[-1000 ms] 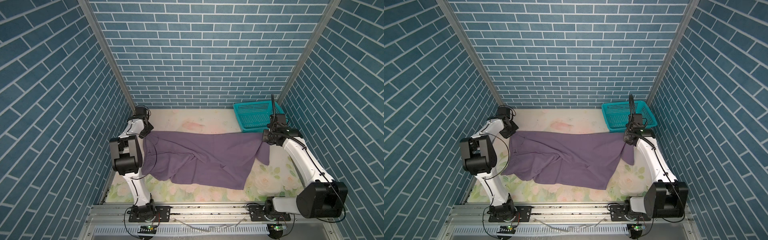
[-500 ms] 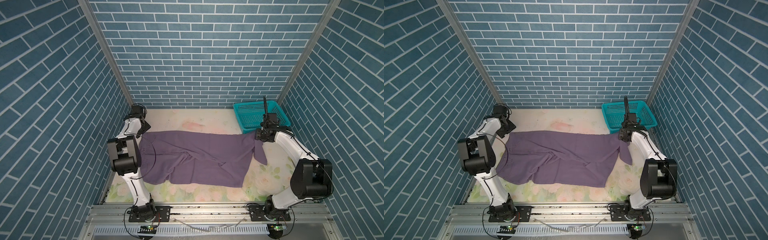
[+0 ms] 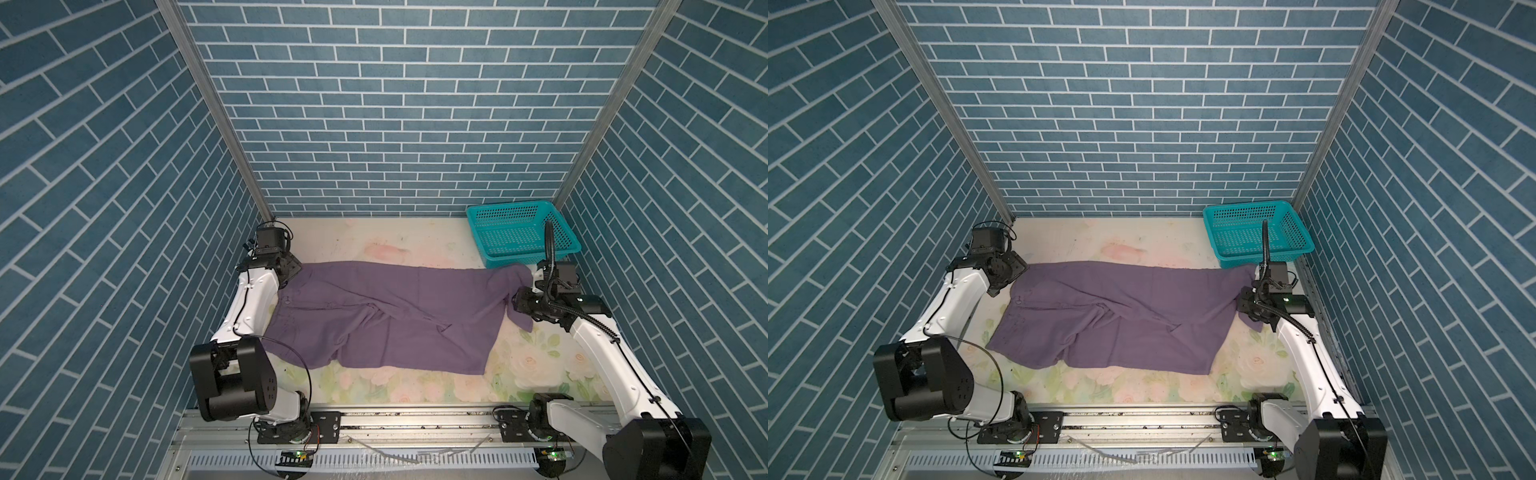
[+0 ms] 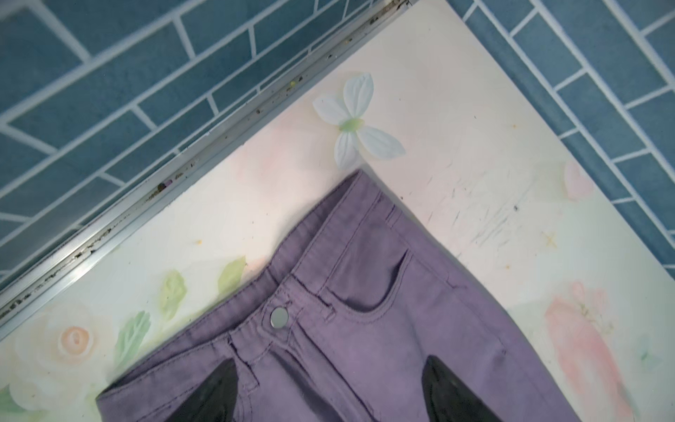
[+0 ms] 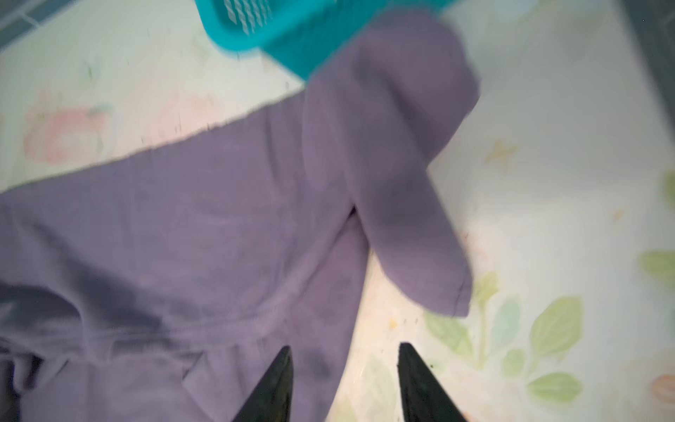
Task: Fold and stack the trousers
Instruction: Flatten out the trousers at the center of the table.
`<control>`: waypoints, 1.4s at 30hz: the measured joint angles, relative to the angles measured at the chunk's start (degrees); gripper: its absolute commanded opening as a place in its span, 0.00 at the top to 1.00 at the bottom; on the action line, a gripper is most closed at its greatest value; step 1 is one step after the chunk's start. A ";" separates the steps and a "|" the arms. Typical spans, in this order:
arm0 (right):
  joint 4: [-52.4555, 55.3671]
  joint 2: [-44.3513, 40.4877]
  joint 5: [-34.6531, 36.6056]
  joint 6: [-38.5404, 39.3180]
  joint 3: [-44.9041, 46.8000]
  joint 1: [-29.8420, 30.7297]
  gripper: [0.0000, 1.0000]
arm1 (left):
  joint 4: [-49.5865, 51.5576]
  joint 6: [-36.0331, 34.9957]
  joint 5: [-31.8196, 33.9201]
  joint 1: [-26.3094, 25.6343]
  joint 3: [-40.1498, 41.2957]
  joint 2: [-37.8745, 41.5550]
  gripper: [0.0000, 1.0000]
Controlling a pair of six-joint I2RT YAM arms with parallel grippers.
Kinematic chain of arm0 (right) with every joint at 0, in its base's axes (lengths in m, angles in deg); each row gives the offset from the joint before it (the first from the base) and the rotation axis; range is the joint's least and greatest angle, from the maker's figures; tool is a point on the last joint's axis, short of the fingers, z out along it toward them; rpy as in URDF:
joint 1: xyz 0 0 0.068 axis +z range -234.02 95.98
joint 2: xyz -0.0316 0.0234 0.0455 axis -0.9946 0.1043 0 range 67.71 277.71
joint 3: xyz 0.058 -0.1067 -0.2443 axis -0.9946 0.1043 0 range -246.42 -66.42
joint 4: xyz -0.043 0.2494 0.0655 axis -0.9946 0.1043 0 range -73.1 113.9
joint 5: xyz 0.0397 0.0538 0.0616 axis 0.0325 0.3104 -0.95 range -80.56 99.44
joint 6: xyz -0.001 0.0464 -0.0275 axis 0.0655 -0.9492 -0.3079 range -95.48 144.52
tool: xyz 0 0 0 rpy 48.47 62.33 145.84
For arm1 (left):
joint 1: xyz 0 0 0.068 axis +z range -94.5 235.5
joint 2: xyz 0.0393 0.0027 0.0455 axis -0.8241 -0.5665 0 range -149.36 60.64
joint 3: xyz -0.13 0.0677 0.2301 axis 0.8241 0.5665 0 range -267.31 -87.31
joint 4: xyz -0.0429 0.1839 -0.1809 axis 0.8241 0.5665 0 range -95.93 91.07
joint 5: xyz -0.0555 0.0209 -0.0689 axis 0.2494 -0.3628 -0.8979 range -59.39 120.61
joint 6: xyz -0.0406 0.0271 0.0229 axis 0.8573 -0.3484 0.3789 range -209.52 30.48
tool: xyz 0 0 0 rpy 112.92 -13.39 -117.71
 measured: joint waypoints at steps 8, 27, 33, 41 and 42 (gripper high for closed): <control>-5.22 4.24 -11.76 -6.49 13.46 0.26 0.52 | 1.25 0.37 -2.69 -0.04 16.72 12.20 0.16; -0.63 8.07 -6.62 -7.26 1.18 0.83 1.00 | -1.77 0.76 -4.00 -0.04 31.89 16.76 0.13; 16.50 2.91 6.62 -2.82 -22.97 0.87 1.00 | -5.68 0.83 -4.72 -0.04 33.73 12.26 0.13; 30.03 2.40 14.27 -2.21 -31.32 0.87 0.91 | -7.34 -0.11 -4.22 -0.13 31.54 6.78 0.12; 30.01 2.93 14.08 -2.23 -30.14 0.87 0.80 | -7.41 -0.13 -4.17 -0.13 31.43 6.58 0.11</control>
